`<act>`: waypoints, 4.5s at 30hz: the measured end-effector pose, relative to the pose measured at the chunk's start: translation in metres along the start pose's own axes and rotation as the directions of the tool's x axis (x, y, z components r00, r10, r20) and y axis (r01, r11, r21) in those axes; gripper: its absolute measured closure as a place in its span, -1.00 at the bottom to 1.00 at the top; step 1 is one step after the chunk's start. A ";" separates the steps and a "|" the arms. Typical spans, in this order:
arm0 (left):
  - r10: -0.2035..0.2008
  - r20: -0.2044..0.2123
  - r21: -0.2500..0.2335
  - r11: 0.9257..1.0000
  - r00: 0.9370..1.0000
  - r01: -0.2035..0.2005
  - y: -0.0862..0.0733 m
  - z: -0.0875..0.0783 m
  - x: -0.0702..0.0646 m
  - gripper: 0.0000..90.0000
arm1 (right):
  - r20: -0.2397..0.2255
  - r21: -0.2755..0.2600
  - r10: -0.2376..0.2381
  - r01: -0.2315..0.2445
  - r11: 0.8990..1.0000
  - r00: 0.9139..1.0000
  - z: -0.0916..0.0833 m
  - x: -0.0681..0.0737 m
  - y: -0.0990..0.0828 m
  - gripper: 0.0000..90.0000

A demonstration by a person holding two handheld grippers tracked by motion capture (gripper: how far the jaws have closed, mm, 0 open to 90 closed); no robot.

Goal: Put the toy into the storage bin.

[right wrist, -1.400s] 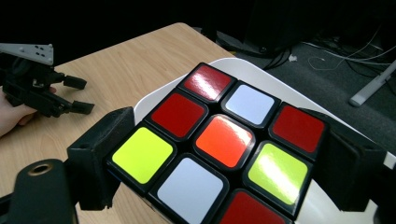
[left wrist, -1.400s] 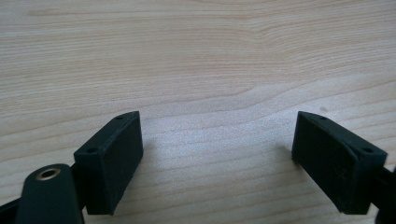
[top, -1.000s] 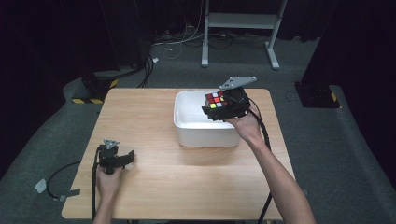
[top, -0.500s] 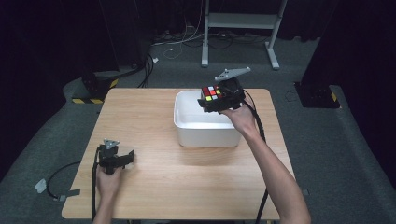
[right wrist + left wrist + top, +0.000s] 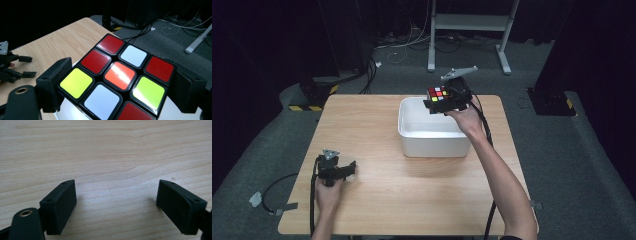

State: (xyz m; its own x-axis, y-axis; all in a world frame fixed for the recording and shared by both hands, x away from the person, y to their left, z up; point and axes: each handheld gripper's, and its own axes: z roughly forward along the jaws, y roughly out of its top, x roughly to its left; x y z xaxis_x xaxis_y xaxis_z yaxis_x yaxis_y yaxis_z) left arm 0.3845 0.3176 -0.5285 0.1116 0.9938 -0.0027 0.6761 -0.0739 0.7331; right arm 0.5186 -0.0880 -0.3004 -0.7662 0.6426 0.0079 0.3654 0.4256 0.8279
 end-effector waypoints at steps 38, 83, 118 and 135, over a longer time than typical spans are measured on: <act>-0.002 -0.002 0.000 1.000 1.000 0.002 0.000 0.000 0.000 -0.63 | 0.079 0.061 0.060 -0.065 0.996 0.995 0.042 -0.030 -0.001 -0.67; -0.002 -0.001 0.001 1.000 1.000 0.002 0.000 0.000 0.000 -0.63 | 0.083 0.180 0.107 -0.120 0.976 0.991 0.078 -0.042 -0.030 -0.67; -0.003 -0.001 0.000 1.000 1.000 0.003 0.000 0.000 0.000 -0.63 | 0.042 0.223 0.073 -0.081 0.971 0.996 0.083 -0.029 -0.037 -0.67; -0.002 -0.002 0.000 1.000 1.000 0.002 0.000 0.000 0.000 -0.63 | 0.054 0.204 0.092 -0.101 0.974 0.994 0.074 -0.029 -0.040 -0.67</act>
State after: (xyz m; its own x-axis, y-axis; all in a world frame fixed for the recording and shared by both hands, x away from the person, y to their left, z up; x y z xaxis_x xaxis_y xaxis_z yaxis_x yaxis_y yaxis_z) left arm 0.3847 0.3178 -0.5283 0.1089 0.9940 -0.0031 0.6765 -0.0719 0.7329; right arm 0.5650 -0.0767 -0.3751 -0.6997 0.7124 0.0539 0.5414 0.4796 0.6906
